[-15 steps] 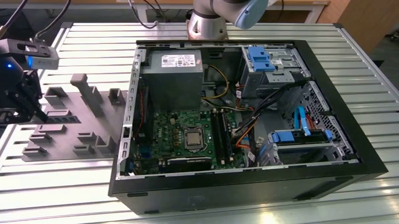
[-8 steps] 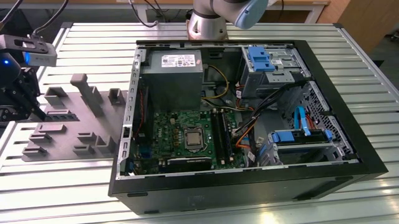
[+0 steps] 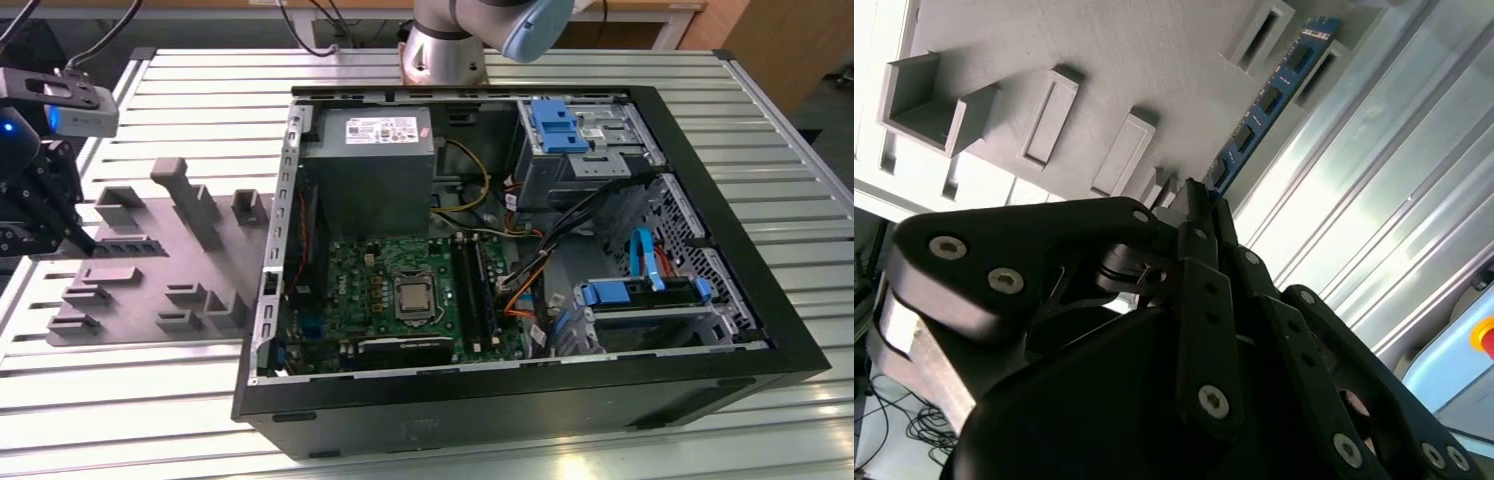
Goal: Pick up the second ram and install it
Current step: 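Pick up the second ram and move it above second insertion slot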
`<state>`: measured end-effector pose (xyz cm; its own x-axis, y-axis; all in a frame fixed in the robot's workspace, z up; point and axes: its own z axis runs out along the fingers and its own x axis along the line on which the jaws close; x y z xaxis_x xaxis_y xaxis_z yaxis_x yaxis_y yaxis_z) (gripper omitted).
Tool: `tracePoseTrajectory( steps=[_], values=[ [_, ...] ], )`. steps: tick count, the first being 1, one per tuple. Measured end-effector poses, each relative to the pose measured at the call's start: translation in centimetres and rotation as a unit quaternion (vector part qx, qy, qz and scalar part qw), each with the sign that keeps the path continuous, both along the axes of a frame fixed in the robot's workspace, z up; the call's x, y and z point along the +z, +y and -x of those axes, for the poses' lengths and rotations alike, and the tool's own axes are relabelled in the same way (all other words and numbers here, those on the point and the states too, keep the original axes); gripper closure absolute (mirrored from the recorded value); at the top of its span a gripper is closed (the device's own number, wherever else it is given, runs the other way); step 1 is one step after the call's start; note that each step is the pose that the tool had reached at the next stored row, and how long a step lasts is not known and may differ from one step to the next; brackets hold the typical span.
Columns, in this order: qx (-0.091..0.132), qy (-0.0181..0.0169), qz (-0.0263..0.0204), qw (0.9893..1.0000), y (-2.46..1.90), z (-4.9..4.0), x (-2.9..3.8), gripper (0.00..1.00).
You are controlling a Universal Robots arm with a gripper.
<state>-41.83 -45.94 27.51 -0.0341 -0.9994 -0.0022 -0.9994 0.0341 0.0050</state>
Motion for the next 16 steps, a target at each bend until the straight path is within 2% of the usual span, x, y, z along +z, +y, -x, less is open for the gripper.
tracePoseTrajectory(
  steps=[16],
  values=[
    [0.000, 0.0001, 0.0000, 1.0000, 0.06, 0.00, 1.00, 0.86]
  ],
)
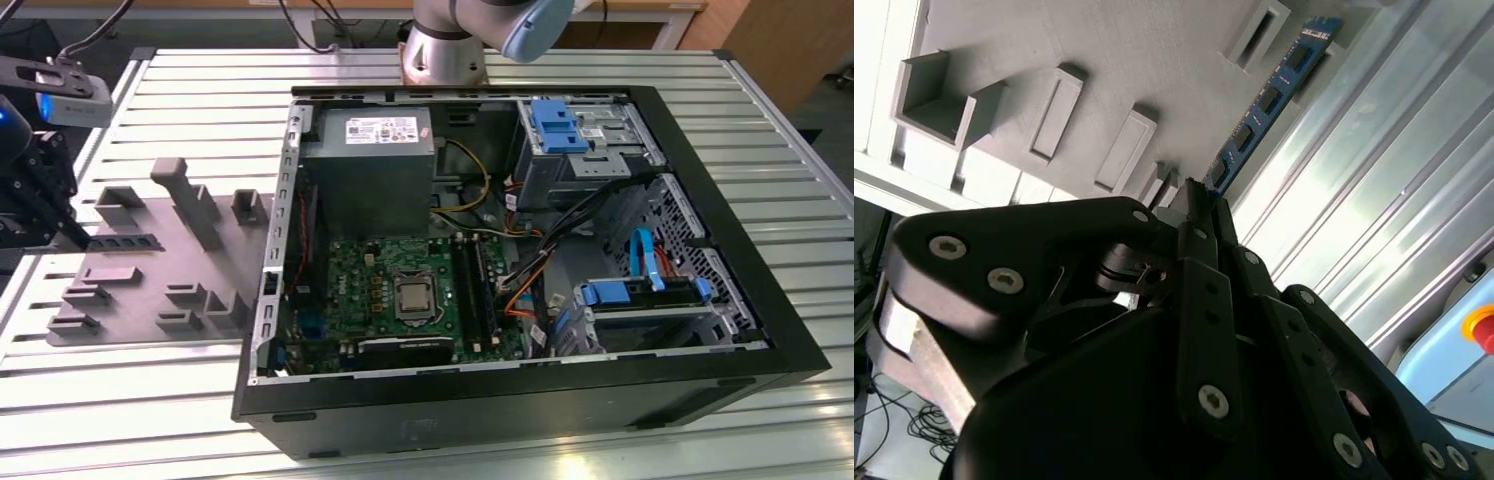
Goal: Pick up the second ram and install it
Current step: 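Pick up the second ram and move it above second insertion slot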
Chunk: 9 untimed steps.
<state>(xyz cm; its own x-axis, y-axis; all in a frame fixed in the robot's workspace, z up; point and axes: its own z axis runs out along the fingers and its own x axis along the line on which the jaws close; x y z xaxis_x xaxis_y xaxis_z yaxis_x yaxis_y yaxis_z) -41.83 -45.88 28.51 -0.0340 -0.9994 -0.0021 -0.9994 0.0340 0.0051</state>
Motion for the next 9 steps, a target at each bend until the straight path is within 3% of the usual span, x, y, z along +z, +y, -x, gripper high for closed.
tracePoseTrajectory(
  steps=[9],
  values=[
    [0.000, 0.0000, 0.0000, 1.0000, 0.04, 0.00, 0.61, 0.86]
  ],
)
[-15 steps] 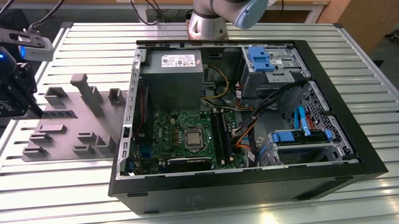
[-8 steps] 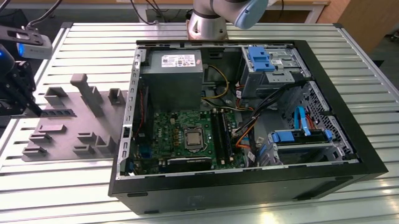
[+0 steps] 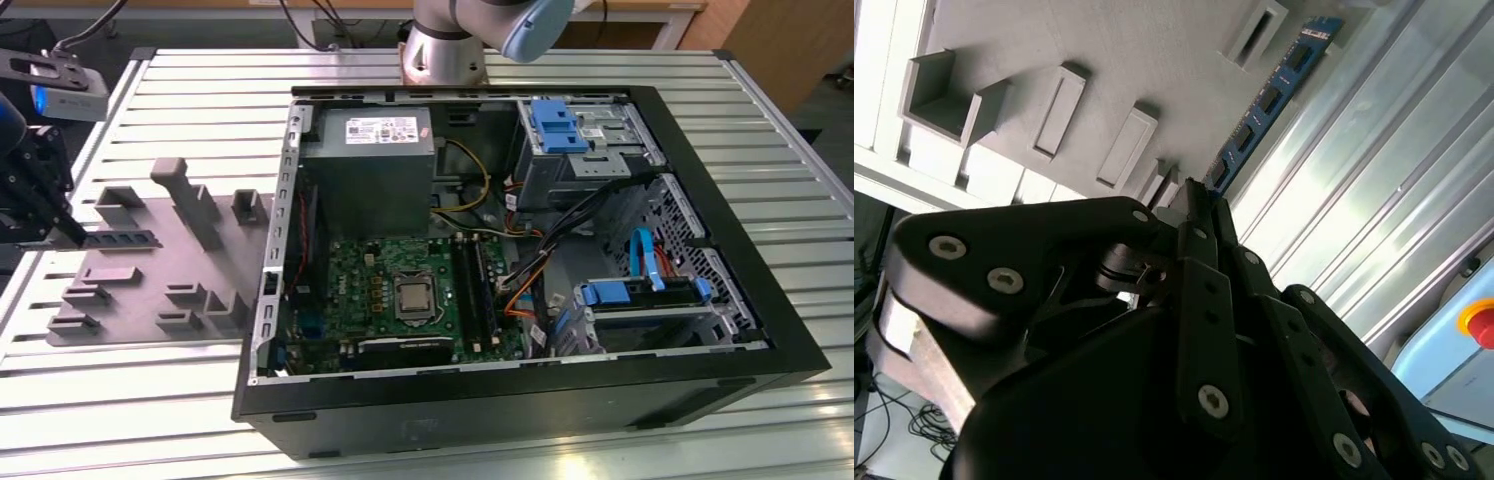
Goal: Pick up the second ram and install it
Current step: 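Pick up the second ram and move it above second insertion slot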
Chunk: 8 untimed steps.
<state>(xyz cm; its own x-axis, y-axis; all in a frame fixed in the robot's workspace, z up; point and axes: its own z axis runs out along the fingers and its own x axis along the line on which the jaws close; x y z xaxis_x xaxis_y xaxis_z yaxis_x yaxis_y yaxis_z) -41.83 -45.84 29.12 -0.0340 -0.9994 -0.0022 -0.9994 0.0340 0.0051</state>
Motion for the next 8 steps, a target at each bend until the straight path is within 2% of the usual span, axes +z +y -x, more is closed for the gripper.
tracePoseTrajectory(
  steps=[8],
  values=[
    [0.000, 0.0000, 0.0000, 1.0000, 0.03, 0.00, 0.58, 0.86]
  ],
)
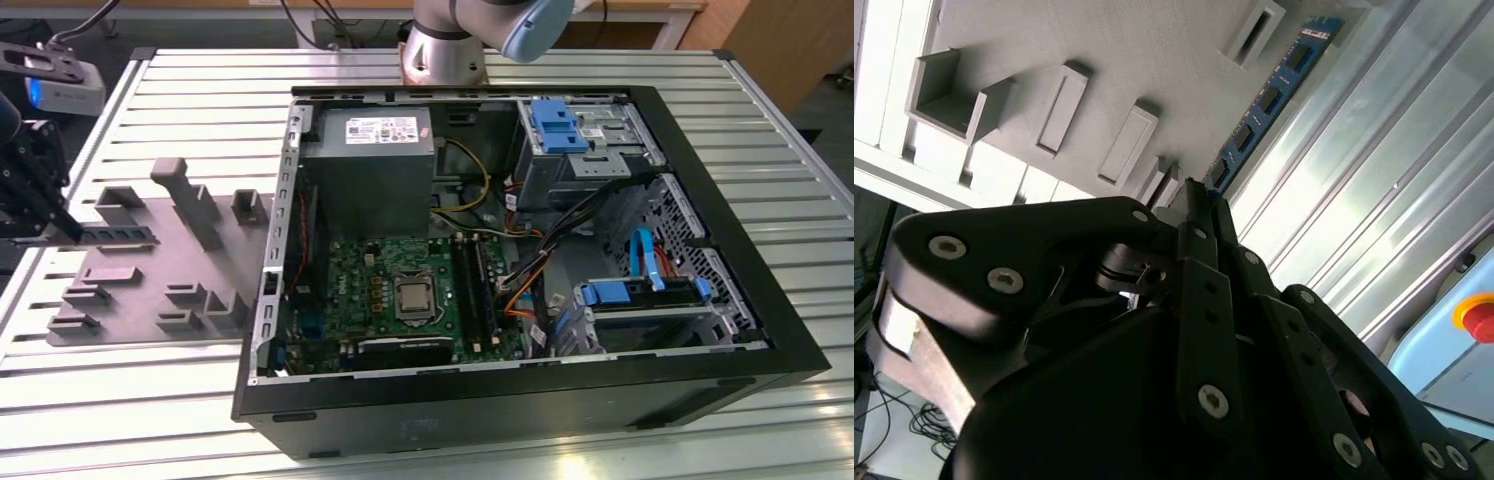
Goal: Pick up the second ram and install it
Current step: 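Pick up the second ram and move it above second insertion slot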
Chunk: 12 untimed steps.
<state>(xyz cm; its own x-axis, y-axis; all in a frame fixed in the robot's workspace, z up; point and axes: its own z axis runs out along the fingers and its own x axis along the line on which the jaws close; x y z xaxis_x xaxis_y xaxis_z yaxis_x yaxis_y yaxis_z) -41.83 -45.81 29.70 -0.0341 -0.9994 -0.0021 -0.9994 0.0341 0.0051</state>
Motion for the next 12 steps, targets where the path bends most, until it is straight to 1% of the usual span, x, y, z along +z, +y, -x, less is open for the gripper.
tracePoseTrajectory(
  steps=[12],
  values=[
    [0.000, 0.0000, 0.0000, 1.0000, 0.04, 0.00, 0.90, 0.86]
  ],
)
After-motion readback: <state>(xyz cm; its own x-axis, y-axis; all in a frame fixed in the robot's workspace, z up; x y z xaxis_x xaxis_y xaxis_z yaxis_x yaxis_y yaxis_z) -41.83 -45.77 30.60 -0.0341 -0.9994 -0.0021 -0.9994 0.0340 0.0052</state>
